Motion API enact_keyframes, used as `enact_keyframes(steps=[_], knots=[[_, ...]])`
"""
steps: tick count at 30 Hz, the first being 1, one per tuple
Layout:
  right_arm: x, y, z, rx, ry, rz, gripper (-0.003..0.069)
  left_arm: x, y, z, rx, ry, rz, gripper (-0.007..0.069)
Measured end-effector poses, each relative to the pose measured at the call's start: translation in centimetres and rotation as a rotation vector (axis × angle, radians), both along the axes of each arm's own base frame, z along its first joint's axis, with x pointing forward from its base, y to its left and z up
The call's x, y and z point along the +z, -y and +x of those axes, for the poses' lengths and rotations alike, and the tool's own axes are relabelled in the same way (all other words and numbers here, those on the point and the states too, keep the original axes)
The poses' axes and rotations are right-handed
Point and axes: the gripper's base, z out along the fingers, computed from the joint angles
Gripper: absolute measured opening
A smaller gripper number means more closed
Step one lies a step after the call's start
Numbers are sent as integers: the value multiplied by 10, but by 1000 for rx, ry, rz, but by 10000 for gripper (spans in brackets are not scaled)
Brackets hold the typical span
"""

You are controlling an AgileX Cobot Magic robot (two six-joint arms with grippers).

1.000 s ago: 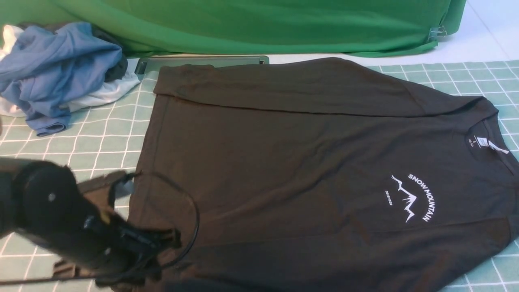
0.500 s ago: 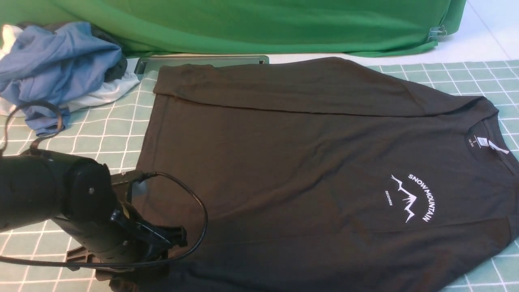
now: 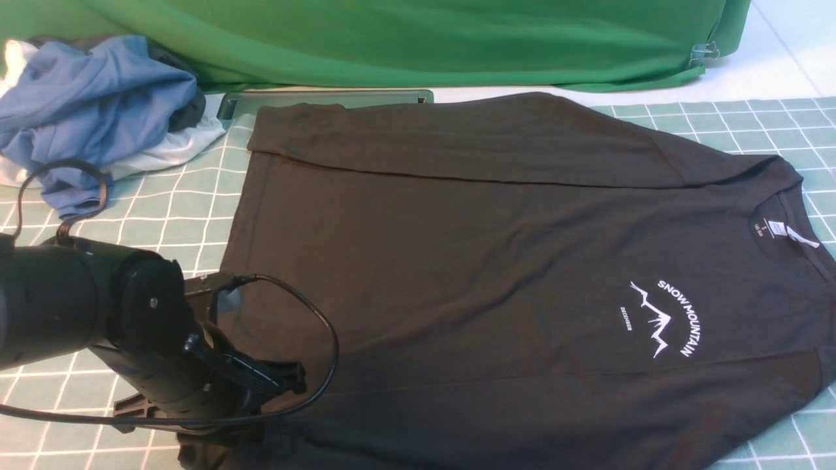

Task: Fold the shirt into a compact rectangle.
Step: 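Grasp the left edge of the dark T-shirt lying flat on the table, then fold the left side of the black T-shirt inward over its body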

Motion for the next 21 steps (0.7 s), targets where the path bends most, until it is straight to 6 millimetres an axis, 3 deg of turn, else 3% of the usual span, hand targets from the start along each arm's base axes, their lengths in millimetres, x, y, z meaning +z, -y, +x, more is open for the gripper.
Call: enact_keyframes(steps=[5, 13, 14, 17, 21], knots=[[0, 0, 0, 0, 0, 1, 146, 15, -1, 1, -21, 10, 11, 33], [0, 0, 0, 0, 2, 1, 155, 106, 6, 22, 8, 186, -46, 33], [0, 0, 0, 0, 2, 1, 155, 123, 8, 28, 6, 221, -55, 33], [0, 0, 0, 0, 3, 1, 161, 148, 10, 44, 3, 294, -48, 33], [0, 0, 0, 0, 6, 1, 165, 158, 14, 73, 35, 332, -56, 33]])
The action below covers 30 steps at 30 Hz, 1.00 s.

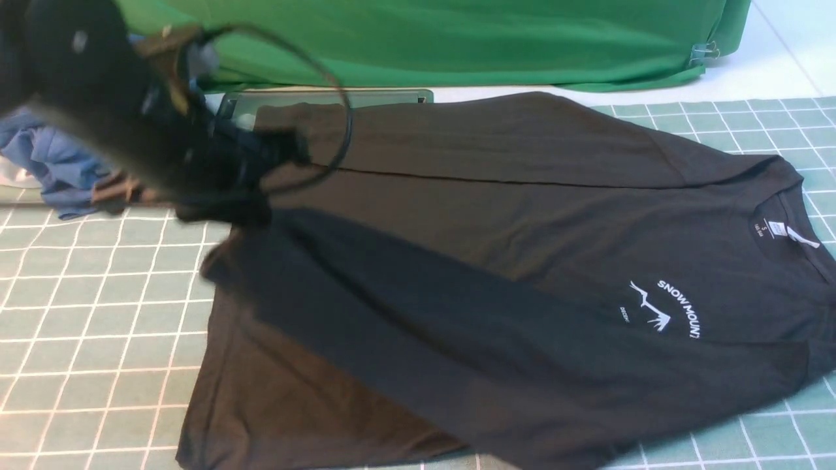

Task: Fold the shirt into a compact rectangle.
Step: 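Fold the left side of the black T-shirt inward over its body, then grab the top left corner of the dark shirt with the left gripper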

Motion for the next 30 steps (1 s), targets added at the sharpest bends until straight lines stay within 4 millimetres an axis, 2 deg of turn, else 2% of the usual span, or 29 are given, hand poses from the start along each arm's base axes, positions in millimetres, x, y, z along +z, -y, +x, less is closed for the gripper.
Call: enact_keyframes(steps=[5, 11, 13, 14, 16, 18, 20, 23, 27, 30], knots=[[0, 0, 0, 0, 0, 0, 172, -16, -11, 46, 56, -5, 9, 33], [0, 0, 0, 0, 1, 0, 183, -59, -41, 99, 132, -29, 27, 34], [0, 0, 0, 0, 1, 0, 186, -70, -43, 107, 134, -30, 30, 36], [0, 0, 0, 0, 2, 0, 186, -88, -44, 114, 133, -46, 36, 43], [0, 0, 0, 0, 2, 0, 190, -106, -43, 120, 132, -70, 39, 68], [0, 0, 0, 0, 3, 0, 192, -115, -43, 123, 133, -81, 39, 99], [0, 0, 0, 0, 3, 0, 196, -118, -43, 125, 132, -77, 39, 146], [0, 0, 0, -1, 4, 1, 198, -110, -46, 132, 138, -30, 31, 259], [0, 0, 0, -4, 5, 3, 198, -84, -52, 149, 166, 103, -7, 378], [0, 0, 0, -7, 5, 4, 200, -69, -54, 162, 200, 176, -67, 433]])
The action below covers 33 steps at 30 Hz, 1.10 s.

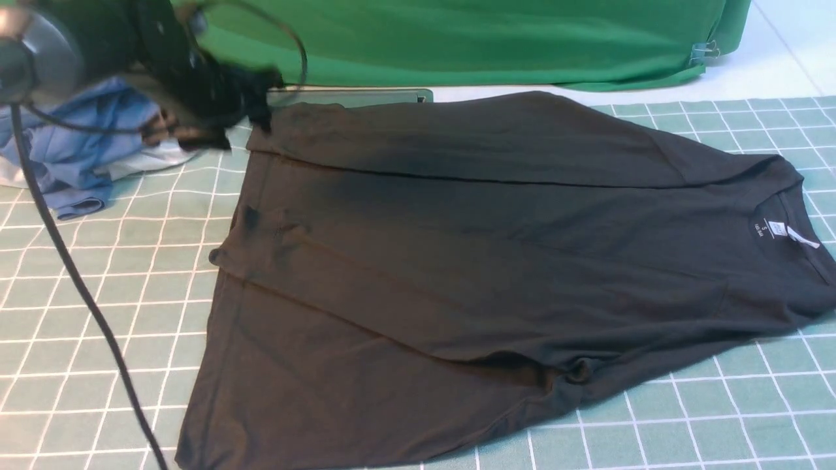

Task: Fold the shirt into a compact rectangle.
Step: 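Grab the top left corner of the dark shirt with the left gripper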

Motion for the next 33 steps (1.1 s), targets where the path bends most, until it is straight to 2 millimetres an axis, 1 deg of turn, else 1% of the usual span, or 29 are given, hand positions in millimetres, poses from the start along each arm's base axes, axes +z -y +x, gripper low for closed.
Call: enact_keyframes(steps=[1, 4, 6, 7, 9, 10, 11, 12, 17, 20, 23, 27, 33], knots=[[0, 0, 0, 0, 1, 0, 200, 3, -1, 3, 10, 13, -12, 439], [0, 0, 0, 0, 2, 0, 204, -1, -2, 13, 53, 18, -81, 451], [0, 0, 0, 0, 2, 0, 206, -12, -4, 21, 82, -3, -127, 451], [0, 0, 0, 0, 2, 0, 207, -15, -5, 22, 86, -8, -133, 451], [0, 0, 0, 0, 2, 0, 211, -35, -12, 31, 115, -37, -153, 451], [0, 0, 0, 0, 2, 0, 212, -38, -12, 32, 117, -42, -152, 450], [0, 0, 0, 0, 2, 0, 215, -49, -18, 35, 131, -49, -152, 449], [0, 0, 0, 0, 2, 0, 216, -55, -22, 38, 140, -51, -149, 448], [0, 0, 0, -7, 2, 4, 217, -75, -47, 46, 207, -49, -171, 432], [0, 0, 1, -28, 8, 17, 217, -82, -54, 48, 224, -42, -174, 428], [1, 0, 2, -41, 26, 27, 217, -88, -55, 51, 216, -24, -167, 419], [2, 0, 3, -42, 40, 30, 217, -88, -53, 54, 212, 1, -199, 412], [3, 0, 5, -43, 60, 33, 218, -83, -50, 61, 176, 103, -227, 412]])
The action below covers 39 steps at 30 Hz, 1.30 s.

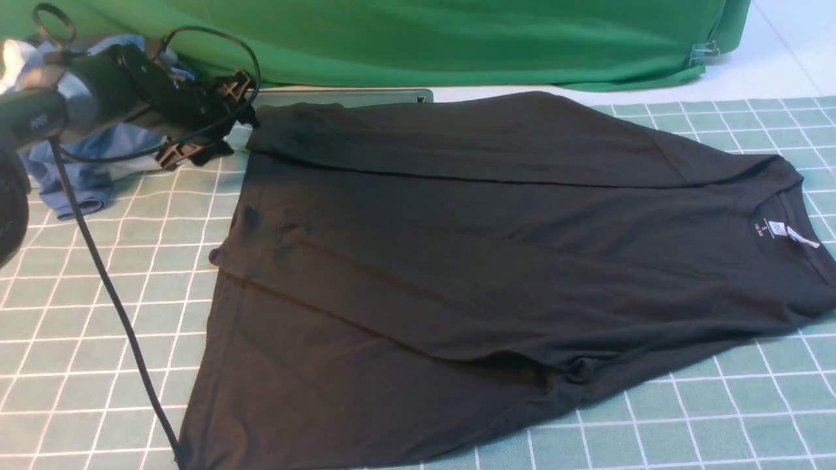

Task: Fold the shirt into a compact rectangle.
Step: 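Grab the top left corner of the dark shirt with the left gripper, then fold the left side of the dark shirt inward over its body with the left gripper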

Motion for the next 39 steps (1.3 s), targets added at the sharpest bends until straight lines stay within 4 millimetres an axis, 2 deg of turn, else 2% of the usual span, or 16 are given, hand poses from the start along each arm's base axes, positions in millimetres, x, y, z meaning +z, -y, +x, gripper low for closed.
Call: enact_keyframes(steps=[5, 9, 15, 16, 22, 28, 33, 39], knots=[[1, 0, 2, 0, 22, 2, 218, -16, 0, 3, -8, -5, 3, 410], [2, 0, 3, 0, 35, 3, 218, -16, 1, 4, -36, 4, 28, 388], [3, 0, 4, 1, 59, 5, 218, -19, 3, 5, -58, 11, 18, 262], [4, 0, 5, 1, 68, 5, 218, -21, 4, 5, -64, 10, 9, 215], [5, -1, 6, 1, 87, 7, 218, -23, 6, 4, -102, 6, 15, 67], [5, -1, 7, 1, 90, 7, 218, -22, 4, 3, -152, -7, 30, 34], [5, -1, 7, 2, 97, 7, 225, 1, 1, 4, -178, 8, 10, 34], [6, -1, 8, 1, 113, 11, 230, 44, 5, 4, -240, 46, -21, 34]])
